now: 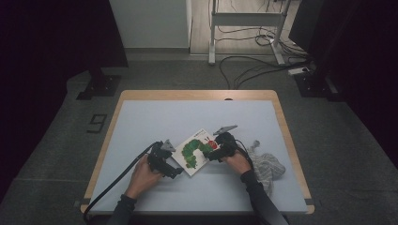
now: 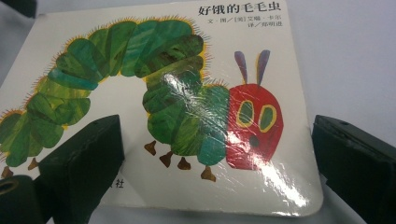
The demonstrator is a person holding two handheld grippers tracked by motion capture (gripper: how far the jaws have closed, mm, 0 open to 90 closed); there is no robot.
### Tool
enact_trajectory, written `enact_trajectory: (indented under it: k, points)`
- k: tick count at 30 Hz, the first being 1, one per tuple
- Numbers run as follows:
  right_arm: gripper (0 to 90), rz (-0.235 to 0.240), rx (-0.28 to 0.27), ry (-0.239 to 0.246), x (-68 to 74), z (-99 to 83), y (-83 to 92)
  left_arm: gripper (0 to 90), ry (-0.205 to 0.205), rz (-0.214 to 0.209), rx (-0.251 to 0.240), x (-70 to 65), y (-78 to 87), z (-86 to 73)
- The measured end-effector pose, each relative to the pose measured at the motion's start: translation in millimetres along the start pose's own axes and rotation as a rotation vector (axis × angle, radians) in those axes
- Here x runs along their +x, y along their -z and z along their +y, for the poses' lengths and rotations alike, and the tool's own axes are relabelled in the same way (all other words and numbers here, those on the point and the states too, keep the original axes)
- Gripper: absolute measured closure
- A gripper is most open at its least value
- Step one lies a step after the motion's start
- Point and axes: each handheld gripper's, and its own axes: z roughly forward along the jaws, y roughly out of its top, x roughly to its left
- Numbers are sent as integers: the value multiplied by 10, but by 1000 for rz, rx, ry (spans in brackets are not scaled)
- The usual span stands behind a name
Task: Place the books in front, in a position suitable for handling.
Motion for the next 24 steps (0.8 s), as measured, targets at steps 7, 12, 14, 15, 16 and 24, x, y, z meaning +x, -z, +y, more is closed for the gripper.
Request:
enact_trajectory:
  k: [7,12,14,15,16,24]
  points:
    - [22,18,15,25,96,-28,13,0,-3,38,0,-101,-5,-174]
    - [8,33,22,45,213,-73,26,0,-8,62,-11,-159,17,-275]
    - [7,36,21,53,247,-86,29,0,7,62,-26,-168,28,-316]
    - [6,39,23,58,265,-91,31,0,9,60,-28,-169,36,-335]
    - [6,38,24,59,299,-103,36,0,9,59,-37,-180,51,-365]
    - [3,53,22,73,338,-128,45,0,19,65,-76,-211,67,-446]
